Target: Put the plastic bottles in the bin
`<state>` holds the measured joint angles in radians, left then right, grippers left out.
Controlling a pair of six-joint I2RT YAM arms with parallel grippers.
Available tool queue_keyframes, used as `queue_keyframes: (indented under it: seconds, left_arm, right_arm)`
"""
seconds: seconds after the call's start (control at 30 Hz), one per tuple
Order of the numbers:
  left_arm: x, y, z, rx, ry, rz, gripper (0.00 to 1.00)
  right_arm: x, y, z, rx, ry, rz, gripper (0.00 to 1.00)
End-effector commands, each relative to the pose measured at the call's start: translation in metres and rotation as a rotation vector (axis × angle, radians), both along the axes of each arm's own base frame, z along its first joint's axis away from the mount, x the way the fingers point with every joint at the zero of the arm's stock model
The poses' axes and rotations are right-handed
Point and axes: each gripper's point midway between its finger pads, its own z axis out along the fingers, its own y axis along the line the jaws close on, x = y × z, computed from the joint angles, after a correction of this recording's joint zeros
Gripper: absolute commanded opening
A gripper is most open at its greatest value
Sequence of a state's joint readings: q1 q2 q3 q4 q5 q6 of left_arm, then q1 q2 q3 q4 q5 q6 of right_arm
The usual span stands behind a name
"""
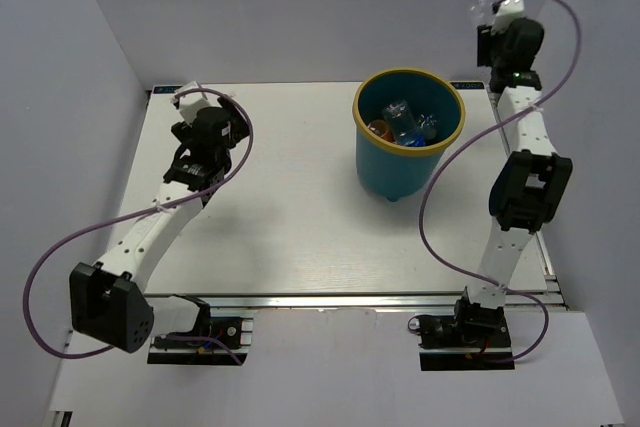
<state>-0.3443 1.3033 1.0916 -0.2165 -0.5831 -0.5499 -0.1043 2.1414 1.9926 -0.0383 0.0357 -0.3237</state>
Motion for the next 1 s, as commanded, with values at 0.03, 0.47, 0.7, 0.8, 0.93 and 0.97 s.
queue_keyframes:
  seconds: [0.03, 0.47, 0.7, 0.8, 0.93, 0.97]
  left_arm:
    - [-0.02, 0.005, 0.015, -0.019, -0.046, -0.015, 0.98]
    - [-0.065, 0.031, 0.014, -0.015, -0.064, 0.048, 0.98]
    - [-0.076, 0.042, 0.0, 0.001, -0.022, 0.098, 0.98]
    - [-0.079, 0.046, 0.0, 0.015, -0.013, 0.117, 0.98]
    - [-0.084, 0.051, 0.002, 0.02, -0.015, 0.137, 0.98]
    - [-0.084, 0.051, 0.002, 0.016, -0.021, 0.139, 0.98]
  right_arm:
    - [-0.034, -0.017, 0.082, -0.01, -0.132, -0.123, 0.46]
    - [-0.177, 0.166, 0.187, 0.292, -0.125, 0.537, 0.57]
    - [-0.201, 0.221, 0.125, 0.34, 0.009, 0.55, 0.83]
    - [-0.2, 0.221, 0.116, 0.375, 0.015, 0.527, 0.88]
    - [-0.206, 0.225, 0.126, 0.414, 0.009, 0.539, 0.89]
    - [-0.208, 0.225, 0.129, 0.422, 0.004, 0.539, 0.89]
